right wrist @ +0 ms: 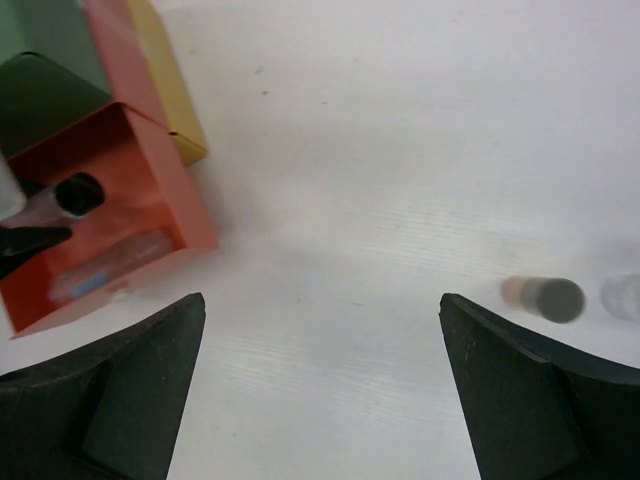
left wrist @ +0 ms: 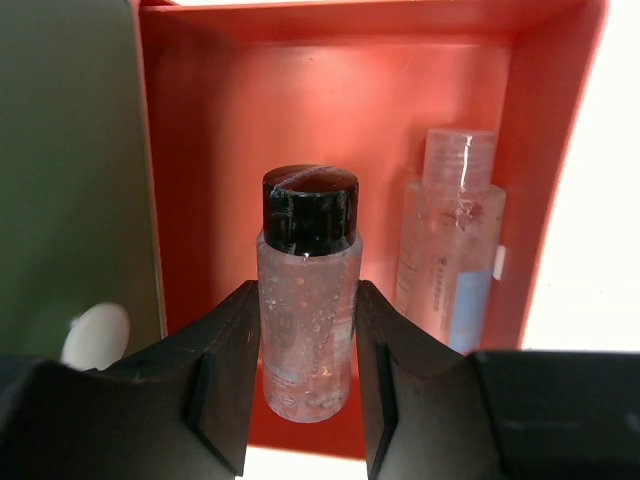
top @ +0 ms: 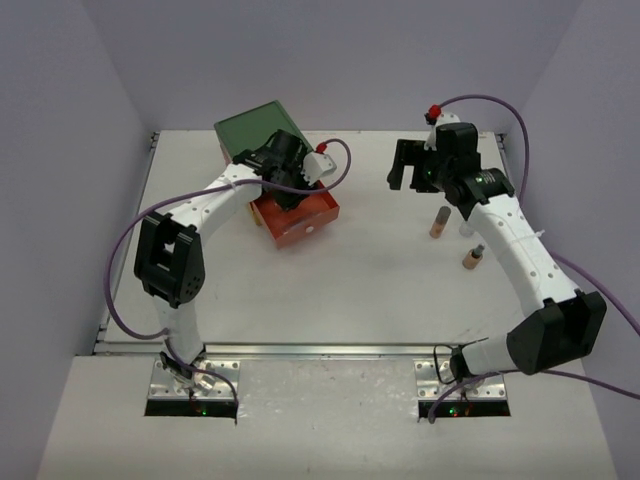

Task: Organize the makeup

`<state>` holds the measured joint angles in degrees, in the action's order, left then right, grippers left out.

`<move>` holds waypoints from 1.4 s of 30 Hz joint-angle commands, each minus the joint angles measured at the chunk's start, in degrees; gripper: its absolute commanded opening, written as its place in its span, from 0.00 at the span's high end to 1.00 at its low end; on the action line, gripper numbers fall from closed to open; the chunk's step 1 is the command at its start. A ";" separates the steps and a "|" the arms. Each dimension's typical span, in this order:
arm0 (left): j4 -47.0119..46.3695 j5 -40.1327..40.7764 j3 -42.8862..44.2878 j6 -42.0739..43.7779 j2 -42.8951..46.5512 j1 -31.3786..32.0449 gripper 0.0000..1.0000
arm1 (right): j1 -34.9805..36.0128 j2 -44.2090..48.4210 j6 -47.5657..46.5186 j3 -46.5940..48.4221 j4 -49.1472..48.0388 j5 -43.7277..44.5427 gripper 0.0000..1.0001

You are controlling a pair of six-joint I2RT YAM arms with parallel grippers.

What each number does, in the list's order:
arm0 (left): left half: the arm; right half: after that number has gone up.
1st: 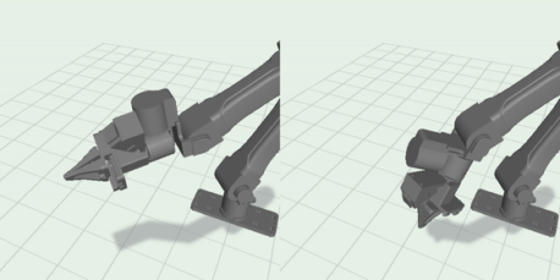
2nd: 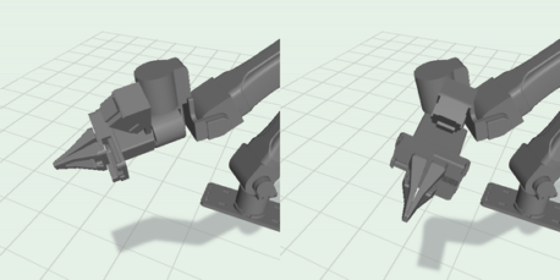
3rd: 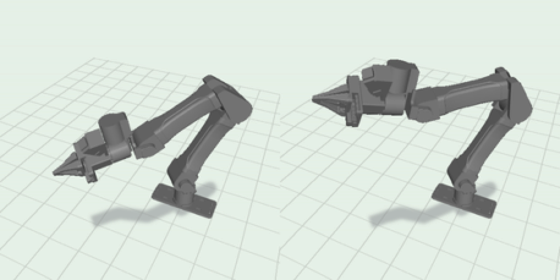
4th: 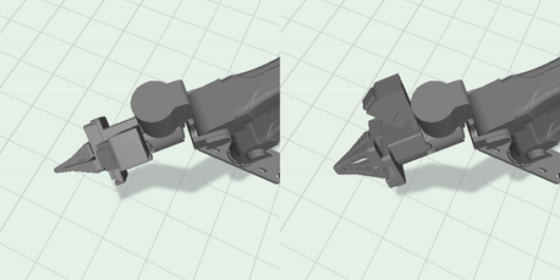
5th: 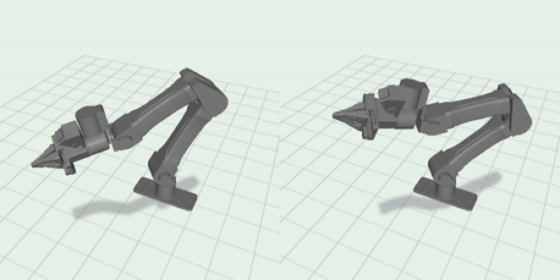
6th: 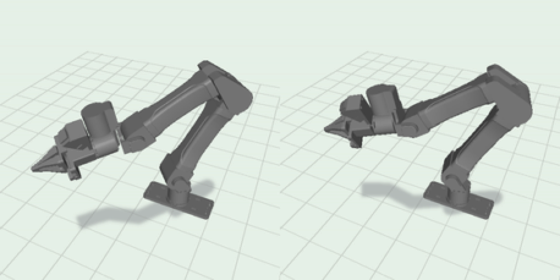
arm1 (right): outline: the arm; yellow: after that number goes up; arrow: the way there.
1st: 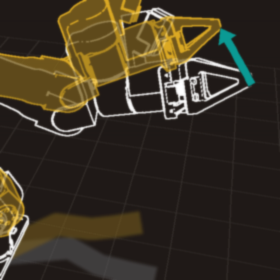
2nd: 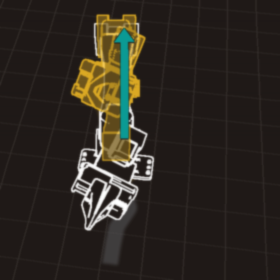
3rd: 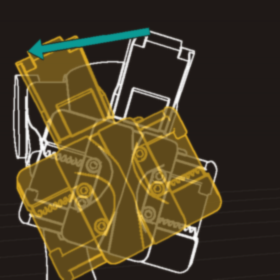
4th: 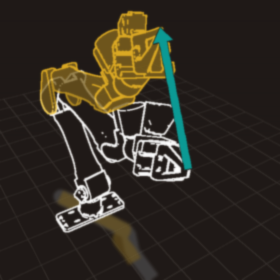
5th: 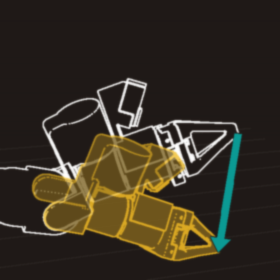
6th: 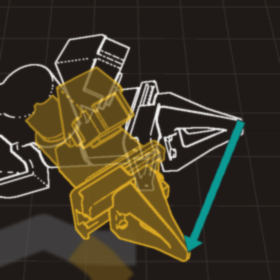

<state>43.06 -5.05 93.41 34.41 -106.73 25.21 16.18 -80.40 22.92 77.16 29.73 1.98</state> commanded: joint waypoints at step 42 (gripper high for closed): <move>3.88 -2.04 10.34 -1.25 0.09 0.72 0.42 | -28.31 -24.02 0.43 2.94 5.90 6.55 0.14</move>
<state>45.43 -5.63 101.18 33.96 -107.94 25.54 -12.00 -101.76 22.45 76.94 36.56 8.74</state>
